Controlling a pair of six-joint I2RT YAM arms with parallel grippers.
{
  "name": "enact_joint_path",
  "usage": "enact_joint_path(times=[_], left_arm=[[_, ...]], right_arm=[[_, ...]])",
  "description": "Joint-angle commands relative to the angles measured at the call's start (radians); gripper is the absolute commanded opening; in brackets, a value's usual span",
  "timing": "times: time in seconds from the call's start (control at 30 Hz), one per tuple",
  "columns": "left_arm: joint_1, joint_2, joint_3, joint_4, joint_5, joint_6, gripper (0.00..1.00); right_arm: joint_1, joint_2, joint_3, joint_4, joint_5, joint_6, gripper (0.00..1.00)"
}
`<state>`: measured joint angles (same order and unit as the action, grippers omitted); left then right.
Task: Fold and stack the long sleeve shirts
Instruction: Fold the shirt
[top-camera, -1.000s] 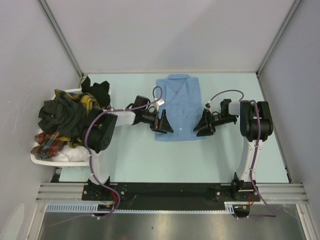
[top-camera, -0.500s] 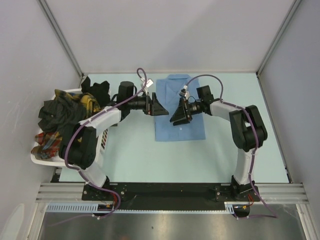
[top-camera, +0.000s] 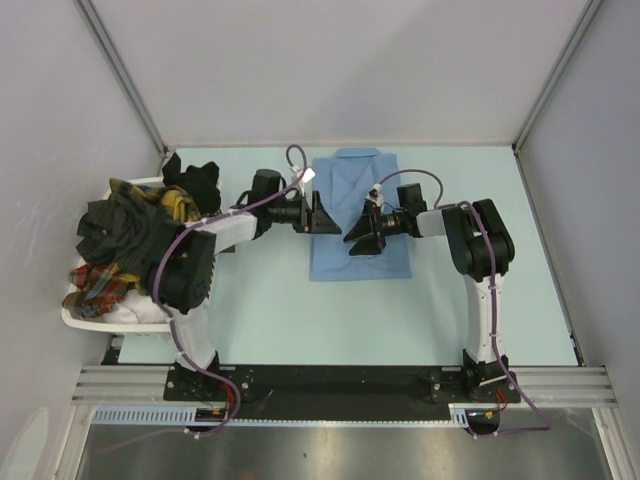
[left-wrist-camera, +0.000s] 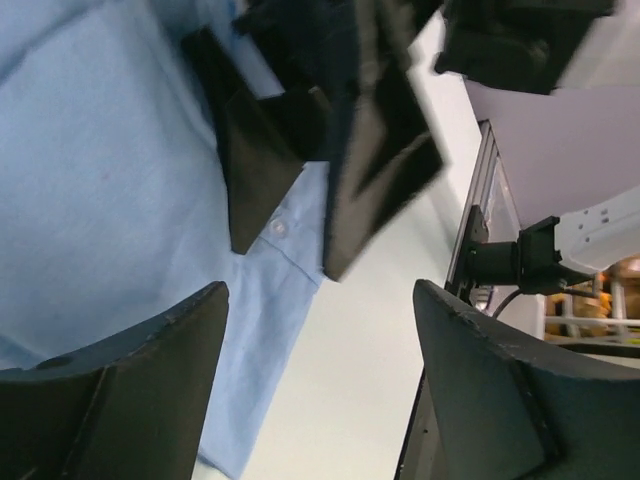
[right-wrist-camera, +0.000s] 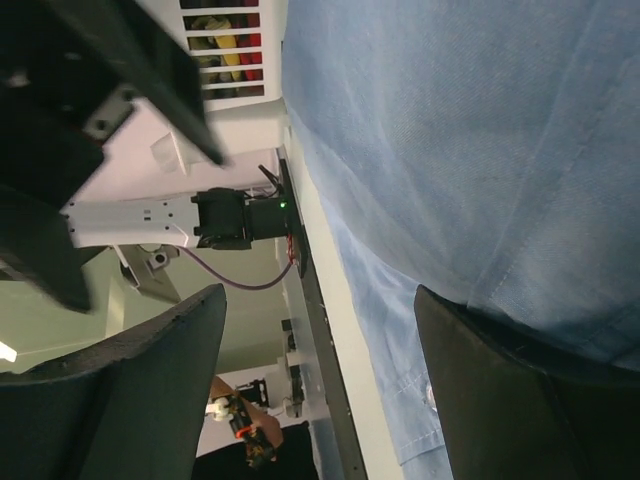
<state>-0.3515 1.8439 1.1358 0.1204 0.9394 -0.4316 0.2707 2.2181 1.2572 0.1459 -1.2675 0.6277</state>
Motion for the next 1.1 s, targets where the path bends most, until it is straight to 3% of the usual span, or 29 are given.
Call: enact_joint_path(times=[0.0, 0.17, 0.33, 0.4, 0.47, 0.6, 0.63, 0.77, 0.87, 1.07], left_arm=[[-0.021, 0.133, 0.036, 0.133, 0.062, -0.136, 0.78], [0.002, 0.256, 0.068, 0.122, -0.008, -0.122, 0.77], [0.043, 0.293, 0.142, -0.038, -0.091, 0.049, 0.78], [0.042, 0.262, 0.168, -0.077, -0.071, 0.126, 0.80], [0.033, 0.189, 0.177, -0.164, -0.057, 0.197, 0.84], [0.000, -0.018, 0.113, -0.344, -0.146, 0.535, 0.89], [-0.035, -0.055, 0.098, -0.373, -0.237, 0.609, 0.89], [-0.203, -0.211, -0.040, -0.407, -0.562, 1.001, 0.80], [-0.346, -0.264, -0.138, -0.309, -0.716, 1.137, 0.75], [-0.520, -0.216, -0.206, -0.154, -0.840, 1.243, 0.70]], right_arm=[[-0.014, -0.023, -0.010, 0.076, 0.099, 0.010, 0.82], [-0.040, -0.012, -0.019, 0.080, 0.103, 0.027, 0.81], [-0.059, -0.034, -0.036, 0.038, 0.083, 0.004, 0.81], [-0.079, -0.064, -0.027, -0.023, 0.069, -0.020, 0.79], [-0.106, -0.087, 0.002, -0.087, 0.043, -0.045, 0.71], [-0.158, -0.149, 0.102, -0.245, 0.046, -0.155, 0.57], [-0.165, -0.165, 0.120, -0.267, 0.057, -0.180, 0.49], [-0.163, -0.149, 0.241, -0.400, 0.115, -0.324, 0.43], [-0.127, -0.101, 0.298, -0.463, 0.114, -0.347, 0.38], [-0.054, -0.026, 0.346, -0.499, 0.131, -0.411, 0.30]])
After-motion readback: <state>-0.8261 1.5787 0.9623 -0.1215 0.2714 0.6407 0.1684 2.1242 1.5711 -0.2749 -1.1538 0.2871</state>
